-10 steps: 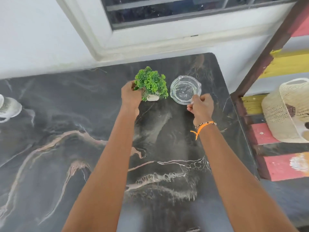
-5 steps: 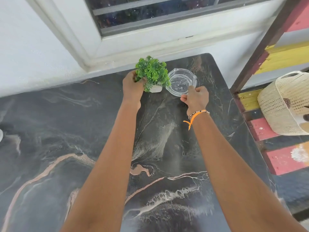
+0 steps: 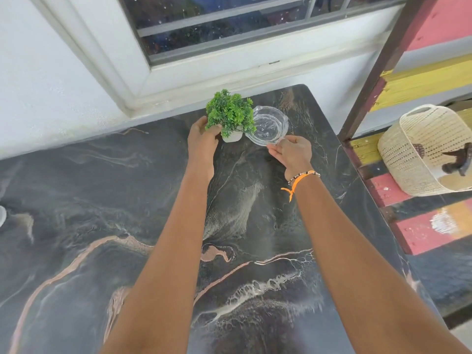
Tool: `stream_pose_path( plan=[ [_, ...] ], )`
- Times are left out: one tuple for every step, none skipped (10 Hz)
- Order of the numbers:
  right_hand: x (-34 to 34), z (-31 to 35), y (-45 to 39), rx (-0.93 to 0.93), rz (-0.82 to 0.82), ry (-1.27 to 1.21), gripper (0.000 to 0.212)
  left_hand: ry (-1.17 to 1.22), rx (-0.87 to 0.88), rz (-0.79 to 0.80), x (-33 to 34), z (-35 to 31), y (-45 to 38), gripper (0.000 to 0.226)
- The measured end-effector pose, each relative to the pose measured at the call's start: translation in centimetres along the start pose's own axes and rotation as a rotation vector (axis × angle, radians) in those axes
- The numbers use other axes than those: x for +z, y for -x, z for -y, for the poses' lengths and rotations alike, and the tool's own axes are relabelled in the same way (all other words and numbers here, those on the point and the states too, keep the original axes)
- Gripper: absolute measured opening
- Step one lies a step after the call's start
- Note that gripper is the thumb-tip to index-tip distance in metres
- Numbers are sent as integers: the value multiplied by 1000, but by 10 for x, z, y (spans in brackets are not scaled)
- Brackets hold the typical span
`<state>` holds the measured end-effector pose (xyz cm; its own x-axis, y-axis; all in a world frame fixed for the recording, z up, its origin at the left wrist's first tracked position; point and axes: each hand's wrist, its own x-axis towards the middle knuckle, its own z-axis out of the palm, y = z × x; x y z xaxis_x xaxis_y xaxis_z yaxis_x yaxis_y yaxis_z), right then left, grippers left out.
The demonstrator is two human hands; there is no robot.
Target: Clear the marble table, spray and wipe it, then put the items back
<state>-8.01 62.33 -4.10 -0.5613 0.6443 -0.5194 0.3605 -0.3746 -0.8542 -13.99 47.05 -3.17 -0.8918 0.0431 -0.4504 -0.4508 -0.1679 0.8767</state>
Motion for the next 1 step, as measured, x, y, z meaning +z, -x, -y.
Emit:
stream_pose_path(
  plan=[
    [-4,-5,12,3,0,58,16,68,-14,-39,-6,7,15,43]
  ],
)
